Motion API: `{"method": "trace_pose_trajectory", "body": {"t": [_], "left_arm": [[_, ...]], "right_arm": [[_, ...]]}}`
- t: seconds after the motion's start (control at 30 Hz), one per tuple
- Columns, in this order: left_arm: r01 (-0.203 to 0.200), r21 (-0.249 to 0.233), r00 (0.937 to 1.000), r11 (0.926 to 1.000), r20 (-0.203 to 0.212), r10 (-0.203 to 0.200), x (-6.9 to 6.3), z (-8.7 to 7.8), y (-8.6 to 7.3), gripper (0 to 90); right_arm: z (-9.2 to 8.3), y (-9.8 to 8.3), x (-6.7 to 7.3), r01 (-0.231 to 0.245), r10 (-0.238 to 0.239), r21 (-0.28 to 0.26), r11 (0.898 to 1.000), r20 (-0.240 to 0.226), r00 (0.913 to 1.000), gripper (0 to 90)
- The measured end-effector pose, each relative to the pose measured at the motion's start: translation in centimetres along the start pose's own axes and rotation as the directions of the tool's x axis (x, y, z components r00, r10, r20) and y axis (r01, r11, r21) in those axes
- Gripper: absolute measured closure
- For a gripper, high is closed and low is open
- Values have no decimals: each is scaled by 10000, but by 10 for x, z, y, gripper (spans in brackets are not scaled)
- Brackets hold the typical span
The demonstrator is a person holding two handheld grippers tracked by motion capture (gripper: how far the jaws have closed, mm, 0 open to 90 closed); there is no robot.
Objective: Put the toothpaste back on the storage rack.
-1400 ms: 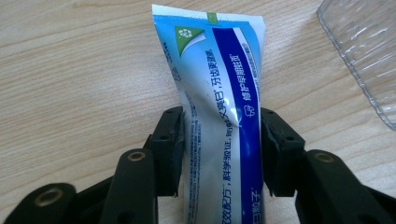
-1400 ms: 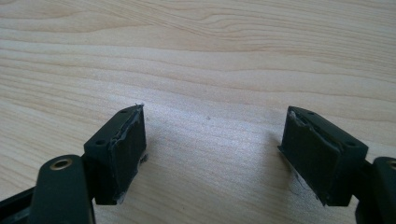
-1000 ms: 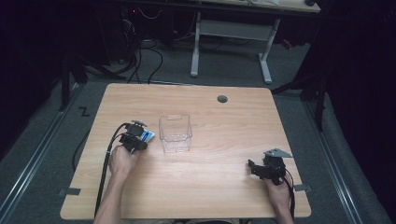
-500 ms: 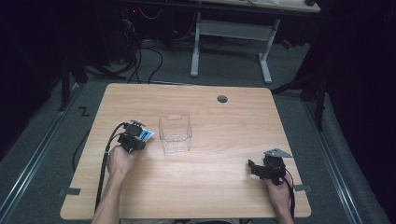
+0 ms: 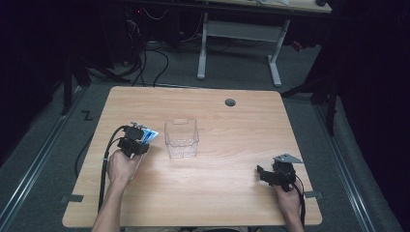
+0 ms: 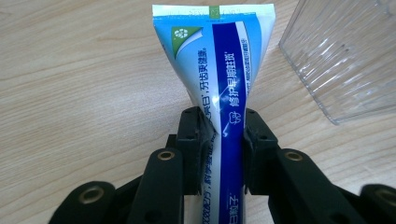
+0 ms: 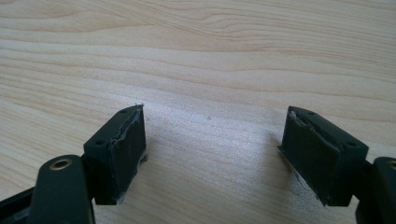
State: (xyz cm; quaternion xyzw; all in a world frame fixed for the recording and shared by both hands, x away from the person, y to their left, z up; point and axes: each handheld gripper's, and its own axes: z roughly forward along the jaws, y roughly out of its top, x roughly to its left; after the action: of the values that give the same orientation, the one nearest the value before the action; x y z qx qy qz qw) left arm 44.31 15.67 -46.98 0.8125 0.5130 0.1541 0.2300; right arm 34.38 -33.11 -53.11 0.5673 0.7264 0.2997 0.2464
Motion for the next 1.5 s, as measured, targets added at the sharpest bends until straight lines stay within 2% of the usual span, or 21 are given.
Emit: {"method": "trace_pose_trajectory", "body": {"t": [0.2, 0.47, 0.63, 0.77, 1.03, 1.13, 1.37, 1.5], "left_arm": [[-31, -389, 9999, 9992, -132, 26, 3, -18, 0, 732], [-82, -926, 10000, 9957, -26, 79, 2, -41, 3, 737], [-43, -1184, 9999, 9930, 116, 57, 2, -50, 4, 736], [136, -1634, 9987, 9865, 516, -52, 2, -60, 4, 735], [205, -2174, 9964, 9759, 846, -21, -2, -75, 6, 735], [252, -2469, 9942, 9687, 1079, 16, -4, -83, 10, 735], [122, -2757, 9929, 9612, 1168, 209, -10, -92, 15, 735], [78, -2996, 9914, 9540, 1269, 317, -16, -96, 19, 735]], "right_arm": [[0, 0, 0, -2, 2, -2, 10000, 2, 10000, 217], [0, 0, 0, 10, -10, -11, 10000, -5, 10000, 217], [0, 0, 0, 56, -56, -26, 10000, -14, 10000, 217], [0, 0, 0, 6, -6, -19, 10000, -4, 10000, 217], [0, 0, 0, 22, -22, -26, 10000, -7, 10000, 217], [0, 0, 0, 56, -56, -35, 10000, -10, 10000, 216], [0, 0, 0, 14, -14, -22, 10000, -5, 10000, 216], [0, 0, 0, 13, -13, -21, 10000, -5, 10000, 216]]}}
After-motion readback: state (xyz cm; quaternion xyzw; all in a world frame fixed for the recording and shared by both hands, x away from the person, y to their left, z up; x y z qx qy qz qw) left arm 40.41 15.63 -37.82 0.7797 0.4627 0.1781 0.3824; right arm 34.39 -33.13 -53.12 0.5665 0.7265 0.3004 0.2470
